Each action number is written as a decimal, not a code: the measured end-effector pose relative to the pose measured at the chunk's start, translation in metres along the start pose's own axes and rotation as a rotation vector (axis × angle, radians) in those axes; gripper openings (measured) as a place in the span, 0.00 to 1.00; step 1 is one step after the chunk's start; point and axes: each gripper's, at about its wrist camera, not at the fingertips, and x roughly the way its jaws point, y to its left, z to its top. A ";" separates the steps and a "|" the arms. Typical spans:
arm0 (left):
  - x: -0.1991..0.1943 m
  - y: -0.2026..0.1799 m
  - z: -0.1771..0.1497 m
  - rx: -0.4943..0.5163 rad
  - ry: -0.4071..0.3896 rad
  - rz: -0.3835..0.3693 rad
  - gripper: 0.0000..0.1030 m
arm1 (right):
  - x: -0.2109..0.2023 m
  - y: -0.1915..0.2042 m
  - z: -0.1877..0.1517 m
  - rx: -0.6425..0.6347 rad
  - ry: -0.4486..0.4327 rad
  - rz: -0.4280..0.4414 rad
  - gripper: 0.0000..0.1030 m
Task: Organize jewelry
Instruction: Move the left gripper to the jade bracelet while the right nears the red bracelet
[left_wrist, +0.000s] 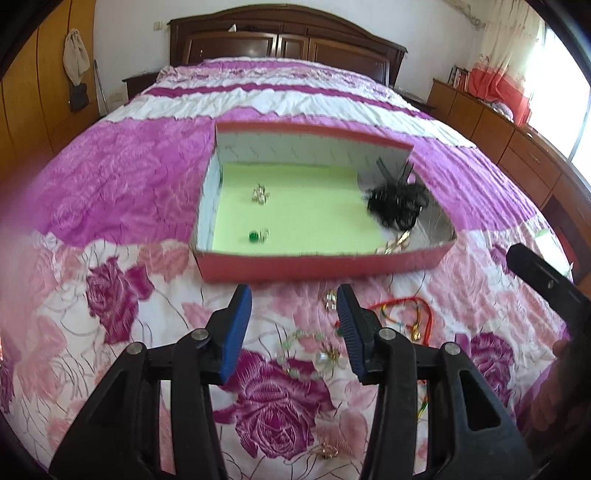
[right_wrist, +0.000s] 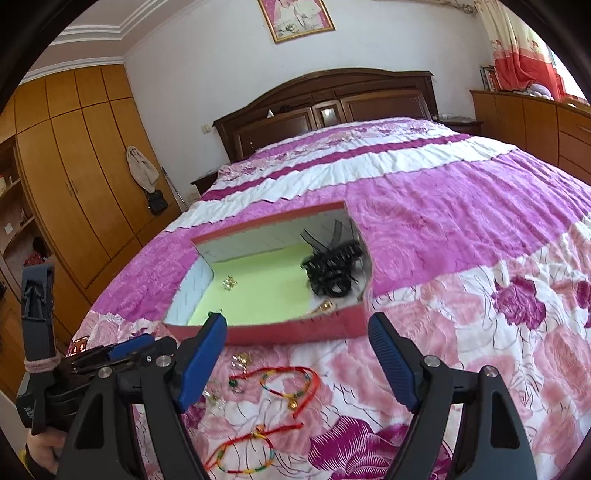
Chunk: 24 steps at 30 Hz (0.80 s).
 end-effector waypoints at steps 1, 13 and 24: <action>0.002 0.000 -0.003 -0.002 0.009 -0.002 0.39 | 0.001 -0.001 -0.001 0.002 0.005 -0.003 0.79; 0.025 0.004 -0.021 -0.002 0.105 0.023 0.39 | 0.022 -0.014 -0.019 0.030 0.100 -0.027 0.77; 0.040 0.015 -0.035 -0.035 0.138 0.004 0.38 | 0.052 -0.012 -0.031 0.022 0.200 -0.024 0.77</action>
